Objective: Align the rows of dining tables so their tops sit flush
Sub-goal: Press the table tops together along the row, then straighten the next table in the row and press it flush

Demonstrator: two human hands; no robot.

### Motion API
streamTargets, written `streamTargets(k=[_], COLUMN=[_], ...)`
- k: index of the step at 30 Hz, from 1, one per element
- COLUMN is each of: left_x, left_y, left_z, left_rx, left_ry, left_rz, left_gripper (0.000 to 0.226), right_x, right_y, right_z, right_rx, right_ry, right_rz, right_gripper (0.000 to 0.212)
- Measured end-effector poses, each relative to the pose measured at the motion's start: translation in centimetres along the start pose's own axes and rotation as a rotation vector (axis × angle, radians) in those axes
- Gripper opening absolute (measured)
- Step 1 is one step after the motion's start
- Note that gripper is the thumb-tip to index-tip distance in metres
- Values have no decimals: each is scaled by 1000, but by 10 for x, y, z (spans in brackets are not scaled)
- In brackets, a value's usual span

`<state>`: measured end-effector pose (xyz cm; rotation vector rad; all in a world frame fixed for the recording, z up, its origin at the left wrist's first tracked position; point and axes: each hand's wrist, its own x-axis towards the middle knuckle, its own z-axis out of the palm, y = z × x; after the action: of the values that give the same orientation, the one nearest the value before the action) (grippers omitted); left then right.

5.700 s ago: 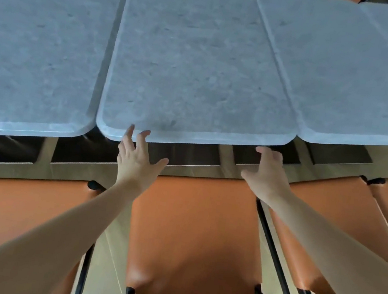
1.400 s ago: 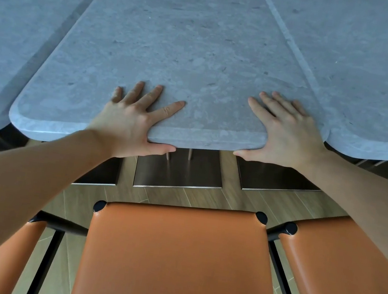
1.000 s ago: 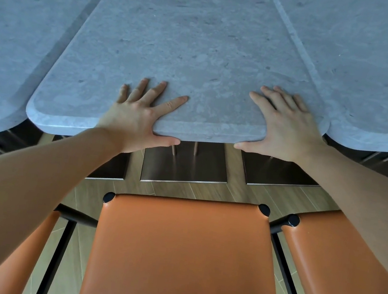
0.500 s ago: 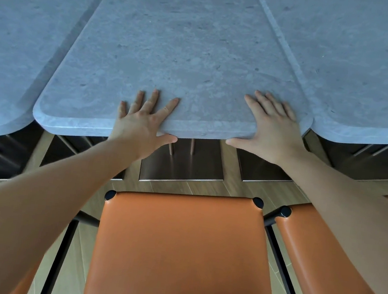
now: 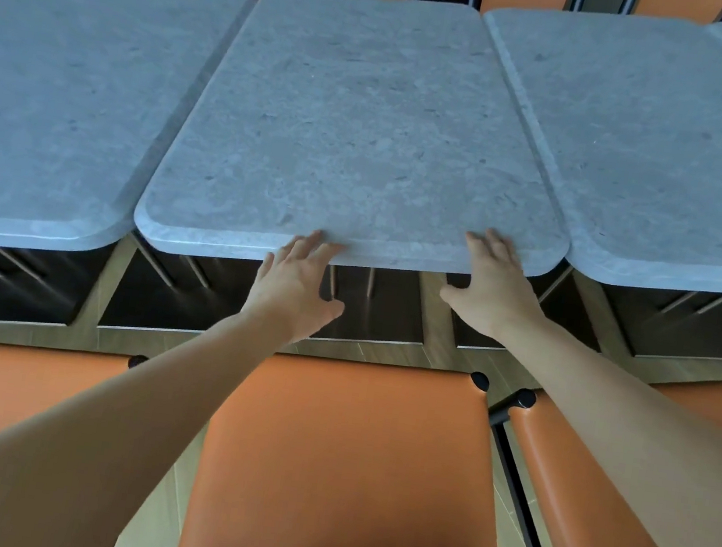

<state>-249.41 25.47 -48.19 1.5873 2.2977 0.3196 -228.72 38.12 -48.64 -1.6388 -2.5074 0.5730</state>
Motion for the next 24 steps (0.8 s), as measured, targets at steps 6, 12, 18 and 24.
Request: streamTargets(k=[6,12,18,24], left_x=[-55,-111,-174,-260], left_y=[-2,9,20,32], left_z=[-18,-49,-80,-115], left_rx=[-140,-313,-446,-658], left_ry=[29,151,207,267], left_rz=[-14,6,13,-83], left_gripper=[69,58,55,51], right_x=[-43,-99,-162,-246], right_y=[-37,-83,-116,-145], right_z=[-24,-42,-66,-99], right_rx=[394,682,747,828], right_ry=[-94,-28,-30,-51], right_rz=[134,139,108,83], right_gripper=[58,49,44,37])
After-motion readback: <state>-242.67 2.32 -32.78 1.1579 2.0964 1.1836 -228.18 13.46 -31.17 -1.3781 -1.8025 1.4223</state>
